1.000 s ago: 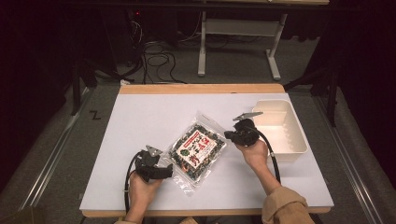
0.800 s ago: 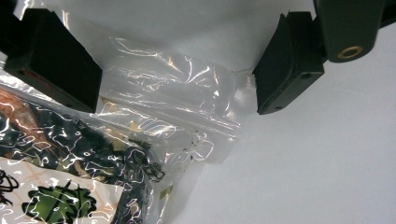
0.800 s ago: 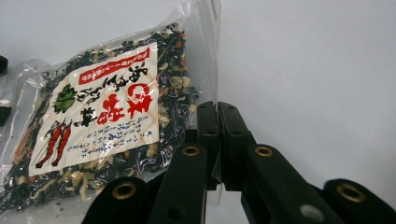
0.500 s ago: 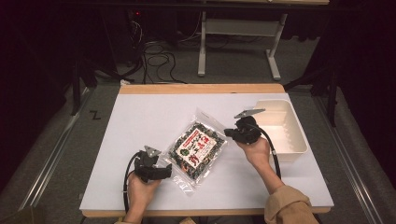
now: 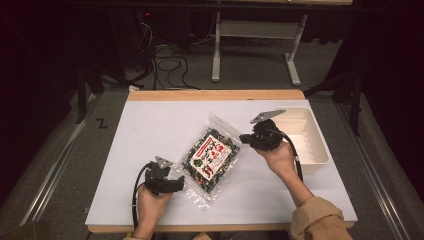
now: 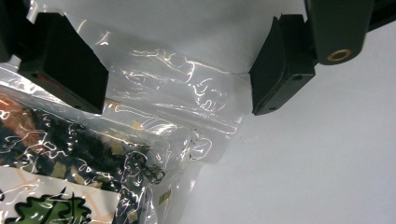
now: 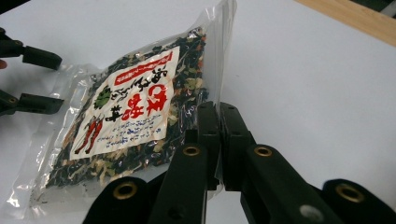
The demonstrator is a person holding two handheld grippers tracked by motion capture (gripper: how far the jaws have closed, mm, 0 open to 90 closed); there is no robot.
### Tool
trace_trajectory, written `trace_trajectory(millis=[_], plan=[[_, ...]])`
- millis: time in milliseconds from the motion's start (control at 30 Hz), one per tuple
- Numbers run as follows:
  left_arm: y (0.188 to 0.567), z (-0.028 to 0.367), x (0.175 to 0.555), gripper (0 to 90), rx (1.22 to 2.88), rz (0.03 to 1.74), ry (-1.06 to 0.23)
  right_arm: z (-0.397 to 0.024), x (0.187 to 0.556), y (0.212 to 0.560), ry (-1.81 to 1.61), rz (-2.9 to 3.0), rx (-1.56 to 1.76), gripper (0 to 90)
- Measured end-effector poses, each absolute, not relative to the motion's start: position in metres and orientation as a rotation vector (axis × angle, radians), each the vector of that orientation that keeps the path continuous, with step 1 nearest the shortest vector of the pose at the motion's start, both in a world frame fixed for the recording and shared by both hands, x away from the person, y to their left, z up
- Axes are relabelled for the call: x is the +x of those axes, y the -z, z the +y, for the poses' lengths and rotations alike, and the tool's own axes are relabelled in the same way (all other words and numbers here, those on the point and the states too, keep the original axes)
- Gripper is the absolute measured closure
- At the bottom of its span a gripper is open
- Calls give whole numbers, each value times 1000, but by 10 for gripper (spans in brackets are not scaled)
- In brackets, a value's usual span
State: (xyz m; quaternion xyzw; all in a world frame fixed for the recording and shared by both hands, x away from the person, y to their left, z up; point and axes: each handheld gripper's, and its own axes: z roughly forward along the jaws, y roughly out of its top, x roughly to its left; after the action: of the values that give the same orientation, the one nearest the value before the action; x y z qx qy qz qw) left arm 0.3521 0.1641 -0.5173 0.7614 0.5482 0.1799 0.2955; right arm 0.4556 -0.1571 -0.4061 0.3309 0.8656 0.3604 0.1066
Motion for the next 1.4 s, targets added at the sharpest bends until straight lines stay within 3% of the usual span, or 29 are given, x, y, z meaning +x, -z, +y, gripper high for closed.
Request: trace_trajectory(millis=[533,800,1400], plan=[[517,165,351,205,2011,1452,-454,-152,452,373,-1060,2500,911,898],[515,166,351,219,1998,1452,-458,-151,447,322,-1045,2449,837,899],[514,158,348,219,2025,1360,-435,-164,433,275,-1020,2382,783,900]])
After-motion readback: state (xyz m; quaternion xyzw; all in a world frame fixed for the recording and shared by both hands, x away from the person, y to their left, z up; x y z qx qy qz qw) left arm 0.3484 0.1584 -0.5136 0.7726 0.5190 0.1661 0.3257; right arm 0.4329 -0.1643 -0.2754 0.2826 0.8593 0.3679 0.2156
